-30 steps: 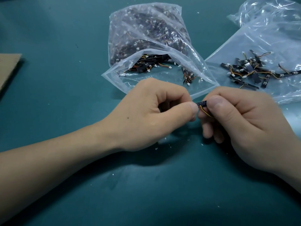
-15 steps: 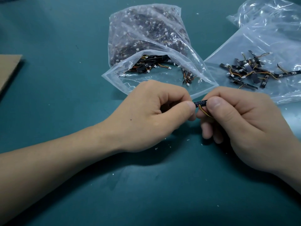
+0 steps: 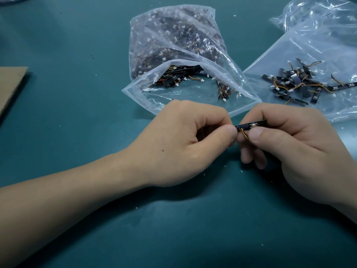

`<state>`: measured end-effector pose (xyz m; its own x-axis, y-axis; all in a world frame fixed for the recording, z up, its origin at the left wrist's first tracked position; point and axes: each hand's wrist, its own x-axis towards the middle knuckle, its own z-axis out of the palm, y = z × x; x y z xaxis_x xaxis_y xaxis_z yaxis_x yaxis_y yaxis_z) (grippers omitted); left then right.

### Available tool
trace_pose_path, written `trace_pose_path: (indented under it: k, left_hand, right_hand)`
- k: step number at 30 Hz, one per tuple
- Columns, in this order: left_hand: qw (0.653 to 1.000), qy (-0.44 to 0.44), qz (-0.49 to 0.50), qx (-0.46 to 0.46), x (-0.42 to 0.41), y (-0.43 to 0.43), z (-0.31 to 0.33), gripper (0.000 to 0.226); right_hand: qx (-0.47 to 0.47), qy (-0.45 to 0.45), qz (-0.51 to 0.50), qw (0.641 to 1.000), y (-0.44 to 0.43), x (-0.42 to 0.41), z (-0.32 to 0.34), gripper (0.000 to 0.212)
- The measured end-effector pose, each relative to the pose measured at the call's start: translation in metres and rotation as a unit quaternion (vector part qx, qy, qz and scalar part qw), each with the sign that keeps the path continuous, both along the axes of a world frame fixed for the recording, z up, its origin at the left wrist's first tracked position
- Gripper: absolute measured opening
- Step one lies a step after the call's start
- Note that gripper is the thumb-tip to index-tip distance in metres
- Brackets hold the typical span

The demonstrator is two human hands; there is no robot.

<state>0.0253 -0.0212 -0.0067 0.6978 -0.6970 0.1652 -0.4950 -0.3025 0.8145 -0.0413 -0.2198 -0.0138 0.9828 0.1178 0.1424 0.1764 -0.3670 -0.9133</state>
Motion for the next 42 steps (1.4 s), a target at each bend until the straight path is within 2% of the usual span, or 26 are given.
trace_pose_path:
  k: [13, 24, 28, 36, 42]
  left_hand:
    - [0.994, -0.108, 0.015, 0.014, -0.0019, 0.0001, -0.0024, 0.023]
    - [0.996, -0.083, 0.007, 0.016, -0.0012, 0.001, -0.002, 0.018]
    - [0.997, -0.076, 0.006, 0.03, -0.0001, 0.0007, -0.0015, 0.023]
    - [0.998, -0.041, 0.004, 0.042, 0.001, 0.0015, -0.0001, 0.026]
    - [0.997, -0.057, -0.001, 0.052, 0.0, 0.0007, -0.0009, 0.03]
  right_hand:
    - [-0.021, -0.006, -0.023, 0.999, 0.0021, 0.001, -0.0007, 0.023]
    - [-0.014, -0.017, -0.04, 0.999, 0.0025, 0.0006, -0.0019, 0.023]
    - [-0.014, -0.019, -0.023, 0.999, 0.0028, 0.0012, -0.0011, 0.022]
    - [-0.142, -0.086, -0.005, 0.986, 0.0023, -0.0022, 0.0006, 0.019]
    - [-0.152, -0.084, -0.009, 0.985, 0.0029, -0.0026, -0.0008, 0.019]
